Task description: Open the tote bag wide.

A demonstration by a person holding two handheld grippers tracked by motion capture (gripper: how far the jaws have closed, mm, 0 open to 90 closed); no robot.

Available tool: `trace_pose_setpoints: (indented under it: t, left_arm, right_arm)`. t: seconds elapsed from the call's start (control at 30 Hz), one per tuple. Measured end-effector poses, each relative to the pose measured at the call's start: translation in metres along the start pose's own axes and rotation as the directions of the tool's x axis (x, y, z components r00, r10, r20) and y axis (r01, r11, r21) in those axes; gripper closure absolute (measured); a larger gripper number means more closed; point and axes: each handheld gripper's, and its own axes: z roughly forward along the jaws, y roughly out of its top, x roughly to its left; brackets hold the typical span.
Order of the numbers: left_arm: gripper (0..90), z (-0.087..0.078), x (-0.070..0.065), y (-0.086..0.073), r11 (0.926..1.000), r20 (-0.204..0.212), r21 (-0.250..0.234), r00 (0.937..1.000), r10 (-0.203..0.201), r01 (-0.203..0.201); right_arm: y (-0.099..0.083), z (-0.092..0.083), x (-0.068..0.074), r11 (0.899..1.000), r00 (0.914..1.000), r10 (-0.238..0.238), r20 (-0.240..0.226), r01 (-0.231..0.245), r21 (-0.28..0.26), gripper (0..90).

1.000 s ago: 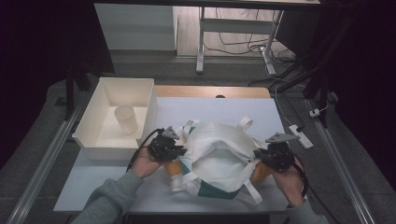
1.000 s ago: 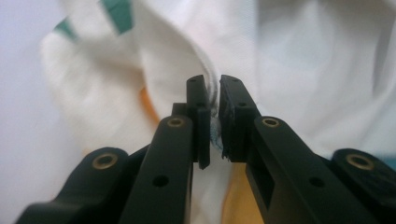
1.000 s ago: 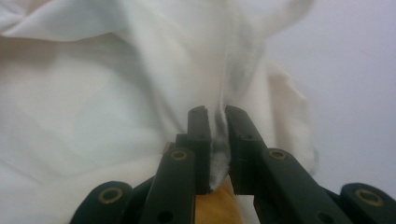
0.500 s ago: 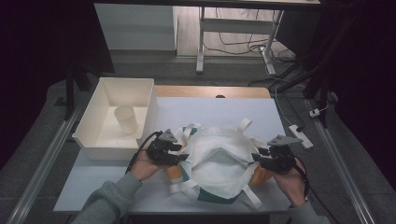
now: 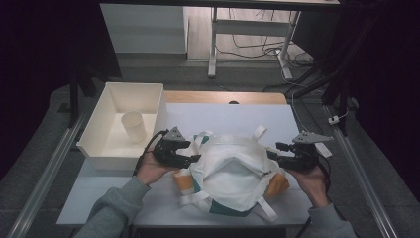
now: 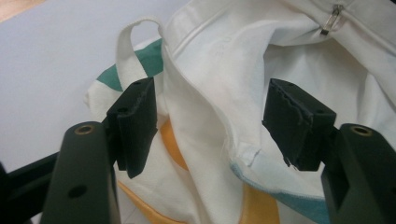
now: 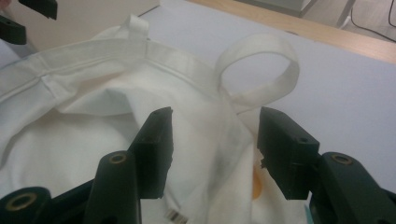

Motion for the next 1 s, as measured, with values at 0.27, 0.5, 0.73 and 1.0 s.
trace_pose_setpoints:
  t: [0.27,0.5,0.73,1.0]
  left_arm:
    - [36.2,-0.025,-0.008,0.003,0.9992,0.015,-0.024,0.9994,0.032,-0.032]
    - [35.7,-0.051,-0.005,0.008,0.9967,-0.024,-0.074,0.9992,0.031,-0.033]
    - [35.4,-0.062,0.009,0.005,0.9977,-0.061,-0.067,0.9981,0.006,-0.010]
    - [34.7,-0.086,0.030,-0.001,0.9929,-0.131,-0.112,0.9898,-0.056,0.041]
  right_arm:
    - [-0.009,-0.005,-0.005,0.999,0.9995,-0.020,0.023,0.021,-0.029,45.4]
    - [-0.012,-0.010,-0.007,0.998,0.9991,-0.020,0.038,0.022,-0.064,45.4]
    - [-0.013,-0.009,-0.008,0.999,0.9986,-0.026,0.047,0.028,-0.043,45.4]
    - [-0.015,-0.007,-0.008,0.999,0.9984,-0.024,0.051,0.026,-0.034,45.5]
